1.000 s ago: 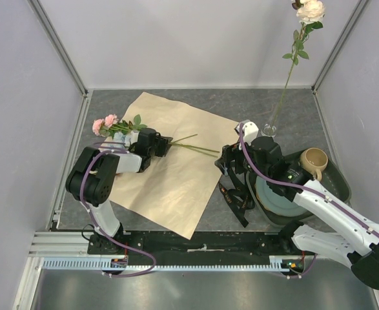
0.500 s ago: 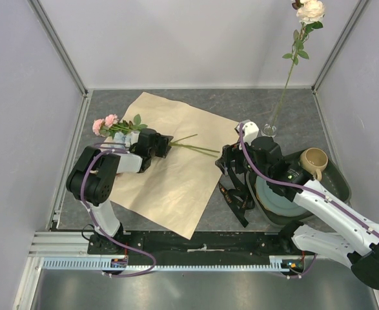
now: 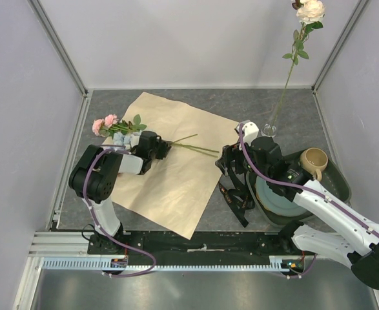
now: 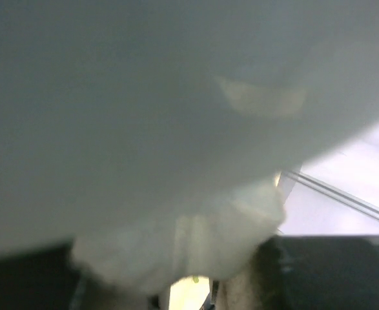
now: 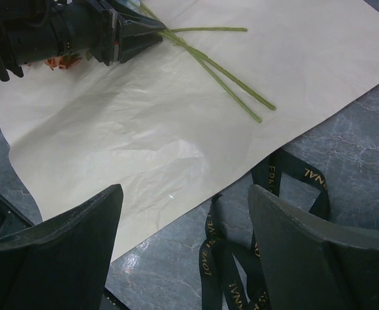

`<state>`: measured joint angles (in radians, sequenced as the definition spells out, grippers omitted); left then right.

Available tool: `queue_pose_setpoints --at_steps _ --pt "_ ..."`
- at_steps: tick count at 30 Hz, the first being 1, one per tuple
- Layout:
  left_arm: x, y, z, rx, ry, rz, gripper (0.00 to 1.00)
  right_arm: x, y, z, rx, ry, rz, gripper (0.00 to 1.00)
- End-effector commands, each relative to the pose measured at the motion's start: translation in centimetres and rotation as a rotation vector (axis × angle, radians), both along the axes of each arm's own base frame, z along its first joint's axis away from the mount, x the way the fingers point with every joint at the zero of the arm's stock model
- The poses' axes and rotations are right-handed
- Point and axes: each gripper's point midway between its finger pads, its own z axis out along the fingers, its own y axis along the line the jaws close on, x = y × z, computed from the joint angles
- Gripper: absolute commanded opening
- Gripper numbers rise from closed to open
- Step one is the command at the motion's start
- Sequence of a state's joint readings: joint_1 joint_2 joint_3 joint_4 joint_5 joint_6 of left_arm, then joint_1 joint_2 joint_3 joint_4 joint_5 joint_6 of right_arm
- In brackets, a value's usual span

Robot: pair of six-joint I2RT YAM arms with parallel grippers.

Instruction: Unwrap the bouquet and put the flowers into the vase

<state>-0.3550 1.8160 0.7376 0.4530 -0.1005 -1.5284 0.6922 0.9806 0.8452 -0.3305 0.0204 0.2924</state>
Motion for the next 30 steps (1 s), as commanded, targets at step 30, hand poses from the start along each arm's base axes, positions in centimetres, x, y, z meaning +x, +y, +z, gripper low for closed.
queue_pose_setpoints --at_steps 30 --pt "-9.0 -2.3 27.9 0.291 -0.935 -0.567 0.02 1.6 3.3 6.6 0.092 -0.058 0.075 0.94"
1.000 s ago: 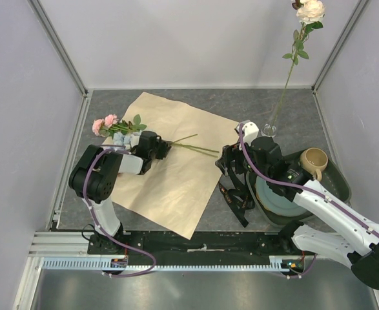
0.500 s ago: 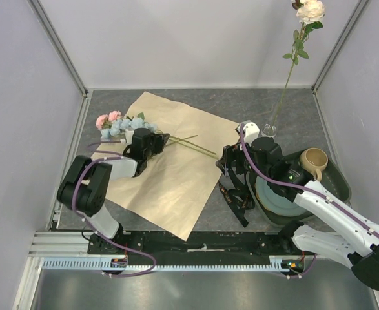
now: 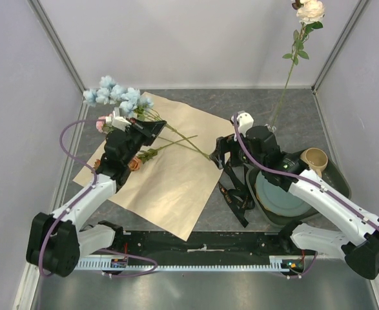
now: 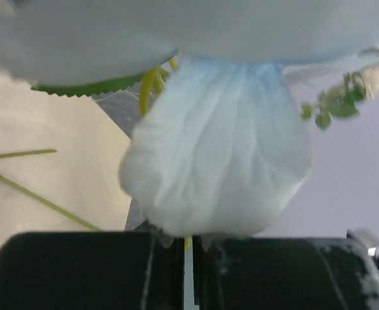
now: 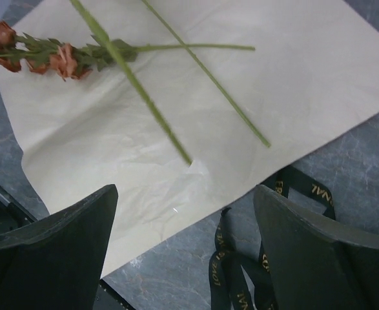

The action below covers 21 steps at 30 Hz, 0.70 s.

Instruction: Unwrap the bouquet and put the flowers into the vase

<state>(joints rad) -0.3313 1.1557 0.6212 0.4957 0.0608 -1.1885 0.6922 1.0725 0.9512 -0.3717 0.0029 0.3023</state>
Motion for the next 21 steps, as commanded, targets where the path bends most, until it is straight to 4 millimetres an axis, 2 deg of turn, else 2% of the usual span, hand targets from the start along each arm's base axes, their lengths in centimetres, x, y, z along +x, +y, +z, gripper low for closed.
queue_pose_setpoints --at_steps 1,2,3,4,5,6,9,13,17,21 --pt "-4.1 -3.3 5.2 0.309 -0.329 -0.317 0.02 0.6 2.4 5.9 0.096 -0.096 0.089 0.95" --pt "-4.8 -3.9 6.6 0.33 -0.382 -0.369 0.02 0.0 3.4 6.5 0.119 -0.092 0.157 0.95" --pt "-6.5 -5.0 6.7 0.362 -0.436 -0.488 0.02 -0.2 4.1 8.1 0.147 -0.113 0.193 0.96" --pt "-7.3 -5.4 6.7 0.37 -0.448 -0.547 0.02 -0.3 4.9 8.5 0.163 -0.111 0.231 0.96" --pt "-8.1 -5.9 6.8 0.377 -0.472 -0.601 0.02 -1.3 6.0 9.3 0.199 -0.102 0.316 0.96" --pt "-9.7 -6.5 7.2 0.383 -0.522 -0.7 0.02 -1.7 6.7 10.6 0.229 -0.116 0.357 0.96" --pt "-12.0 -7.1 7.2 0.389 -0.57 -0.836 0.02 -3.1 8.9 12.6 0.323 -0.108 0.504 0.96" --pt "-13.9 -7.2 6.8 0.395 -0.598 -0.937 0.02 -2.5 10.4 14.1 0.4 -0.09 0.512 0.92" --pt "-14.9 -7.2 6.4 0.39 -0.606 -0.987 0.02 -1.6 11.1 14.3 0.452 -0.056 0.476 0.86" --pt "-15.2 -7.3 6.0 0.377 -0.595 -1.02 0.02 -1.3 11.9 14.3 0.511 -0.026 0.469 0.74"
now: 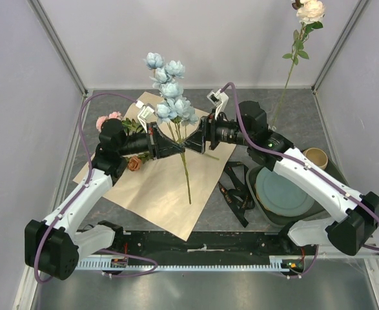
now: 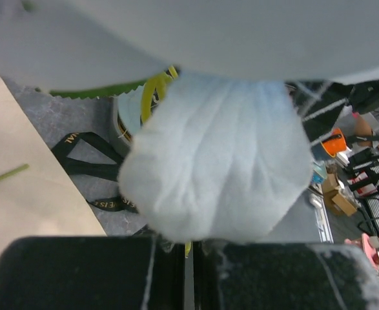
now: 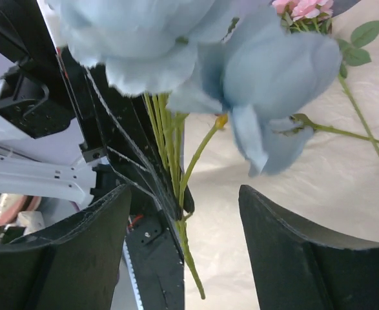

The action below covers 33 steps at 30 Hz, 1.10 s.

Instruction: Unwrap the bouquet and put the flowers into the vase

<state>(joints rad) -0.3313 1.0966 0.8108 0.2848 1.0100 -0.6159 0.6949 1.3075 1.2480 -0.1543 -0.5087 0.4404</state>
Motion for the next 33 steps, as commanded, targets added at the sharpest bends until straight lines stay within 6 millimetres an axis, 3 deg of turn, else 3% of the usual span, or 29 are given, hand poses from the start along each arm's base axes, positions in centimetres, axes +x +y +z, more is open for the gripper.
queue_pose_setpoints --at_steps 1,9,16,19,23,25,27,28,29,31,33 --pt "-1.9 -0.1 1.4 -0.004 -0.094 -0.111 0.02 0.2 1.3 4.0 0.154 -0.02 0.014 0.73" --pt "-2.1 -0.2 1.0 -0.003 -0.072 -0.128 0.02 0.9 1.9 3.3 0.167 -0.001 -0.02 0.53" --pt "-2.1 -0.3 0.7 0.0 -0.059 -0.134 0.02 1.0 2.9 2.2 0.152 0.022 -0.007 0.47" --pt "-2.2 -0.4 0.6 0.0 -0.053 -0.139 0.02 1.0 3.1 2.1 0.151 0.023 -0.007 0.36" --pt "-1.8 -0.4 0.1 0.016 0.008 -0.126 0.02 1.9 2.5 2.1 0.148 0.015 -0.075 0.0" --pt "-1.4 -0.5 0.1 0.035 0.016 -0.113 0.03 2.5 1.4 2.7 0.148 -0.021 -0.143 0.0" --pt "-1.4 -0.3 -0.2 0.05 0.019 -0.099 0.24 2.5 0.1 3.5 0.147 -0.06 -0.201 0.0" --pt "-1.5 -0.3 -0.1 0.051 0.012 -0.096 0.38 3.6 -1.1 4.0 0.133 -0.098 -0.283 0.0" --pt "-1.6 -0.2 0.1 0.049 0.003 -0.088 0.43 3.5 -2.3 5.3 0.142 -0.137 -0.321 0.0" --pt "-2.3 0.2 0.7 0.05 -0.033 -0.085 0.65 4.9 -5.0 6.0 0.099 -0.187 -0.459 0.0" --pt "-2.7 0.5 0.6 0.07 -0.028 -0.077 0.69 5.3 -7.9 7.3 0.076 -0.23 -0.571 0.0"
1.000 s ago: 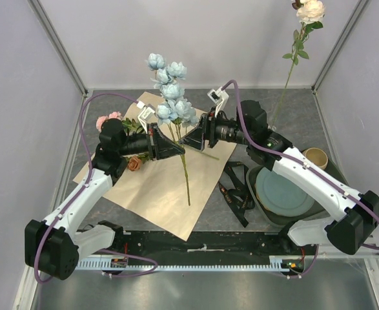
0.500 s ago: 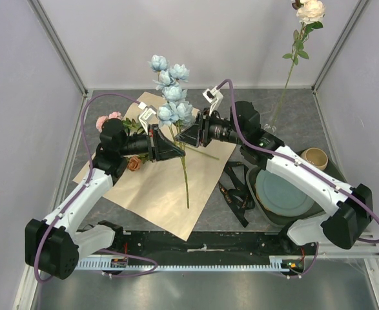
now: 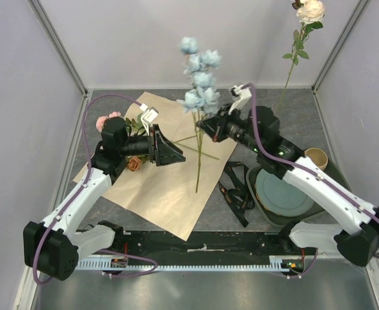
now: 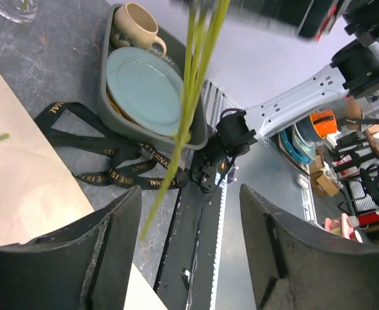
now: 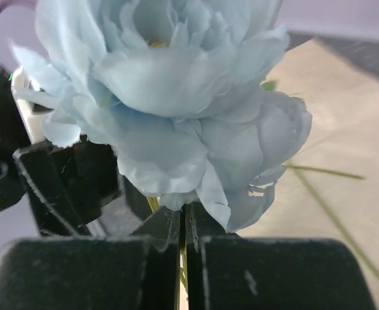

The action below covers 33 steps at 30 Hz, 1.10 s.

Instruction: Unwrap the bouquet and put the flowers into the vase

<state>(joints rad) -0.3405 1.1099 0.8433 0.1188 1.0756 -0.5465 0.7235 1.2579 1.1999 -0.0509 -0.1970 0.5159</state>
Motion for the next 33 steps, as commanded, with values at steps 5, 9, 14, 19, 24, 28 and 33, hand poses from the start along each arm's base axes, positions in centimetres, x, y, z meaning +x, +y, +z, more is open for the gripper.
queue_pose_setpoints --at_steps 5,9,14,19,24,28,33 --pt "-1.7 1.4 2.5 0.06 -0.182 0.036 0.73 4.2 -17.3 10.0 -0.053 -0.272 -0.757 0.0" --pt "-1.7 1.7 1.6 0.079 -0.185 0.05 0.73 5.4 -25.6 12.6 -0.057 -0.299 -1.069 0.0" --pt "-1.8 1.7 0.8 0.074 -0.165 0.054 0.72 5.2 -34.8 15.6 -0.03 -0.332 -1.415 0.0" --pt "-2.2 1.7 0.9 0.064 -0.167 0.055 0.74 4.6 -41.8 17.1 0.049 -0.373 -1.64 0.0" --pt "-2.3 1.7 0.7 0.064 -0.16 0.05 0.74 6.6 -45.4 17.3 0.116 -0.398 -1.703 0.0" --pt "-2.4 1.6 0.6 0.062 -0.154 0.04 0.74 8.6 -46.0 18.4 0.145 -0.411 -1.682 0.0" --pt "-2.3 1.6 0.6 0.063 -0.155 0.04 0.75 11.1 -45.2 18.5 0.183 -0.404 -1.619 0.0"
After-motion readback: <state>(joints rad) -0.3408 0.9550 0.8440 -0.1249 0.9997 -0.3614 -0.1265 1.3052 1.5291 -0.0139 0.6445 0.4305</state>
